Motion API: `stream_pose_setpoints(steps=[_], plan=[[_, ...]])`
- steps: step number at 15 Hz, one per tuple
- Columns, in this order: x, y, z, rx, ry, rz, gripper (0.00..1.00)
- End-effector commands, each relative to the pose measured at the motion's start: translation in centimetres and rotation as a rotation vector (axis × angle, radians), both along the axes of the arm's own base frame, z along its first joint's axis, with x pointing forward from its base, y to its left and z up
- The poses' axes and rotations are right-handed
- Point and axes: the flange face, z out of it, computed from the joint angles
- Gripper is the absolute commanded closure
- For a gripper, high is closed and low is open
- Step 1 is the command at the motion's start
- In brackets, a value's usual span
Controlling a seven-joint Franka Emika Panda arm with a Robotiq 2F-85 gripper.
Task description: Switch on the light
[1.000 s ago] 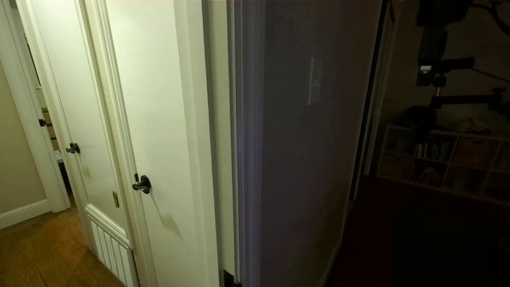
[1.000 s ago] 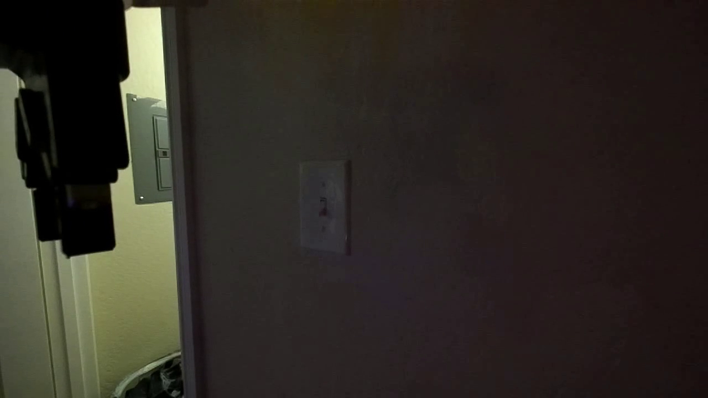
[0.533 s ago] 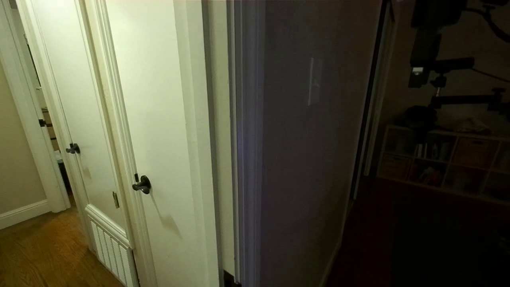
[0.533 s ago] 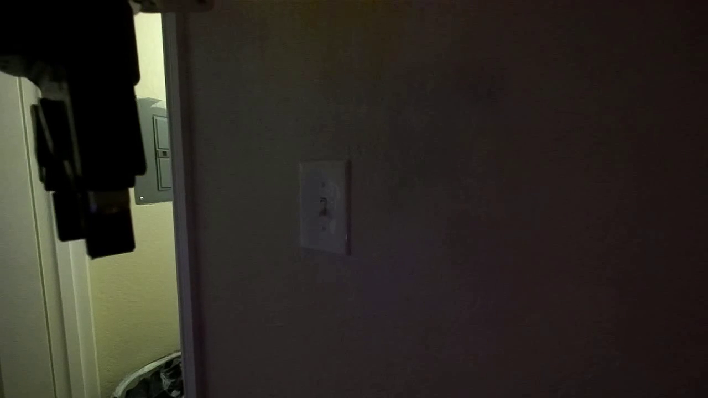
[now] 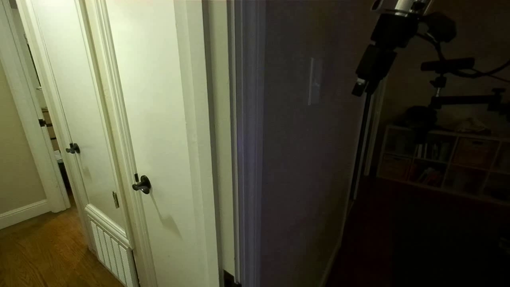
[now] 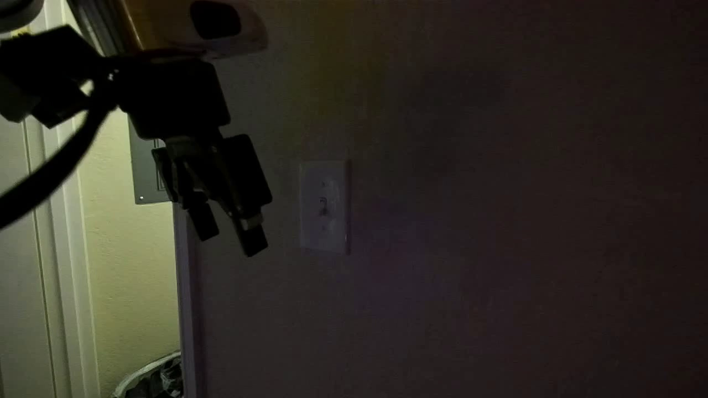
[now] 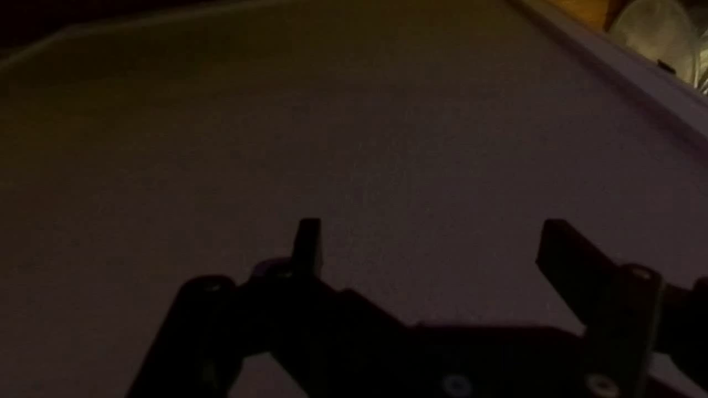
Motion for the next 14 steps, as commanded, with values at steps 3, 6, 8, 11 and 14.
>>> stream_pose_setpoints(steps=[3, 6, 8, 11, 14], plan=[[2.5, -0.1, -0.5, -0.029, -0.144, 0.013, 0.00], [3.8, -0.7, -1.0, -0.040, -0.186, 0.012, 0.00], [4.7, -1.2, -1.3, -0.041, -0.207, 0.006, 0.17], [5.9, -2.0, -1.6, -0.047, -0.239, -0.004, 0.40], [7.0, -2.5, -1.5, -0.046, -0.269, -0.012, 0.59]])
